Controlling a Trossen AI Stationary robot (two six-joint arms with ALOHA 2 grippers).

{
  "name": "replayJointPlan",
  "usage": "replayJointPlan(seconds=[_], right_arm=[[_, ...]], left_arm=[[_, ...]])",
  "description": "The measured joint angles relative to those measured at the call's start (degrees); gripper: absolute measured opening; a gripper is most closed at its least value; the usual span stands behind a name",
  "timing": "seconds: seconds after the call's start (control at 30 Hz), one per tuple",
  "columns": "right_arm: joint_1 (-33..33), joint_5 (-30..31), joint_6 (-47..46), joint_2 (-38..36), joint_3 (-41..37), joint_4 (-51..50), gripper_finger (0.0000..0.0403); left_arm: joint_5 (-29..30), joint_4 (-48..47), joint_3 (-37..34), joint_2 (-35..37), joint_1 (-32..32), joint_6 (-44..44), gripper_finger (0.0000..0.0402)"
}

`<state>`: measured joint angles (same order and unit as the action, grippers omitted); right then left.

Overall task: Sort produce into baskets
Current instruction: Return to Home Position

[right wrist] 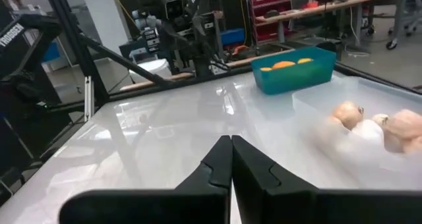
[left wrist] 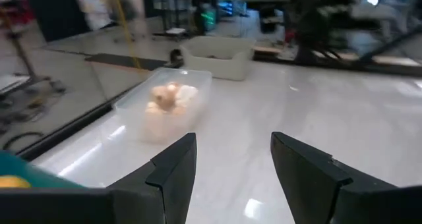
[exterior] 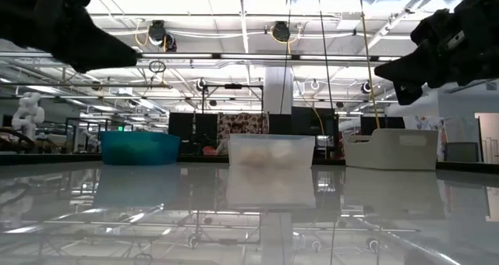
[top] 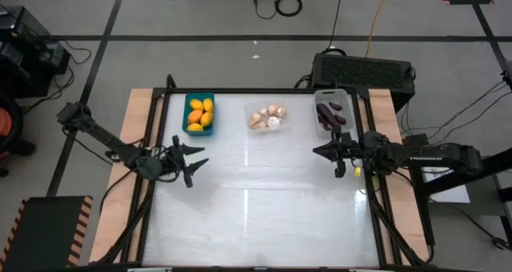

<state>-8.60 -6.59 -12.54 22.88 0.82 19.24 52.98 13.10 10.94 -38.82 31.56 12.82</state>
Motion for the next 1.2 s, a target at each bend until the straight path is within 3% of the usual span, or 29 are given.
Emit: replayJointPlan(seconds=[0.13,0.4,0.77,1.0,1.2], right_arm=[[0.0,0.0,-0.5,-4.8,0.0,-4.6,0.0001],[0.1,0.0,-1.1,-7.9,0.0,-5.4,0.0001],[0.1,0.4,1.2,-7.8,0.0,-5.4,0.0001],[0.1,0.8,2.8,-7.8,0.0,-3.9,0.0002],[0.1,2.2,5.3,-7.8,0.0,3.5,0.0002]], left_arm=[[-8.0,-0.5,-1.8,1.6,-1.0,-2.5,0.0203],[-16.0,-1.2,-5.9,11.9,-5.7,-5.7,0.0203],[-26.9,-13.8,-6.7,28.5,-15.6,-4.1,0.0203],[-31.5,-15.5,-8.5,31.7,-21.8,-3.1,0.0203],[-41.7,-14.6,-8.9,31.9,-30.6,-1.7,0.0203]])
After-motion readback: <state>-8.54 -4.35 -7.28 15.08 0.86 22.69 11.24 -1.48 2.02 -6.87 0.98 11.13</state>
